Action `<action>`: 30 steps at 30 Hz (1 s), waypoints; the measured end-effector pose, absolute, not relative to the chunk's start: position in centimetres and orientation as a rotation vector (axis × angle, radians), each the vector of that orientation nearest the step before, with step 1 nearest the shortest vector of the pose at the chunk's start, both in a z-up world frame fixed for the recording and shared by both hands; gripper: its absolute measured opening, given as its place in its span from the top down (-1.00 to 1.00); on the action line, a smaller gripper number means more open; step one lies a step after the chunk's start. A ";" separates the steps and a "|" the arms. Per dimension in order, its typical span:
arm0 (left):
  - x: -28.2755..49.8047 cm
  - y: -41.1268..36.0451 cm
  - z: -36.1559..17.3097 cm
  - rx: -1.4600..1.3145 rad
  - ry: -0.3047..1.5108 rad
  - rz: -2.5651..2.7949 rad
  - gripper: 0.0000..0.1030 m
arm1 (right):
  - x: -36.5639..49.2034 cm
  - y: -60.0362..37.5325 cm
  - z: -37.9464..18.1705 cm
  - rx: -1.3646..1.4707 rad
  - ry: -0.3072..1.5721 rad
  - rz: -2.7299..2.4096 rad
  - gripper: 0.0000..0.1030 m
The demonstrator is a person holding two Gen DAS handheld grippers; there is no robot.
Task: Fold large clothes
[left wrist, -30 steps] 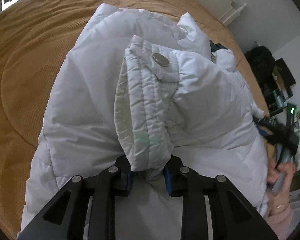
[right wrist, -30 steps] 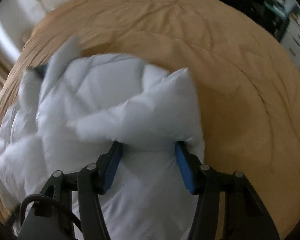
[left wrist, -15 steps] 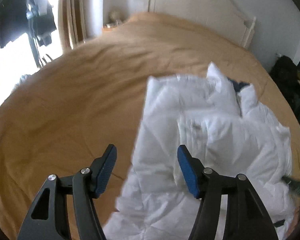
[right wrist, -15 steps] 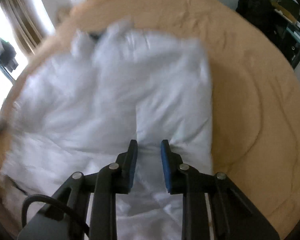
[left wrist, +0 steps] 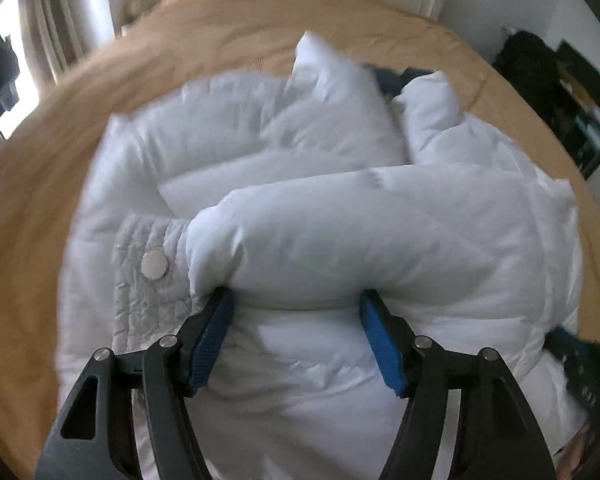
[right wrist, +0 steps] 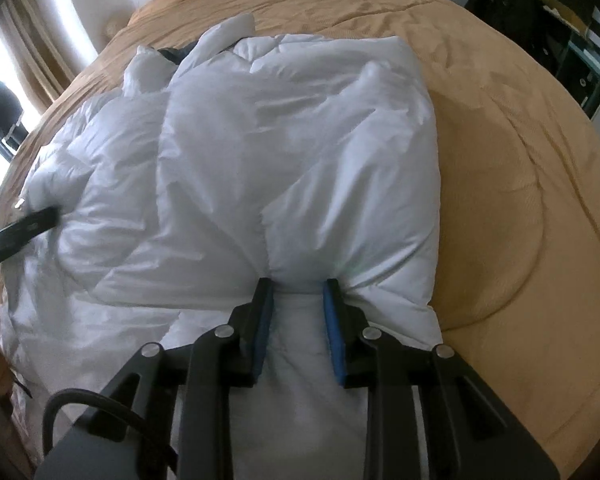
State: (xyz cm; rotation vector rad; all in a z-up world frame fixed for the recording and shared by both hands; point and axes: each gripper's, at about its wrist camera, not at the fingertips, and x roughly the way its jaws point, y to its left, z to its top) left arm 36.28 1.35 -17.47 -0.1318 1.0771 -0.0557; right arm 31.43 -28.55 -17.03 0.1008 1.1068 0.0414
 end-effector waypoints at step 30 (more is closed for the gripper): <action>16.8 10.3 -13.8 0.125 0.939 0.071 -0.98 | 18.5 -35.4 -14.2 0.134 1.179 0.059 -0.66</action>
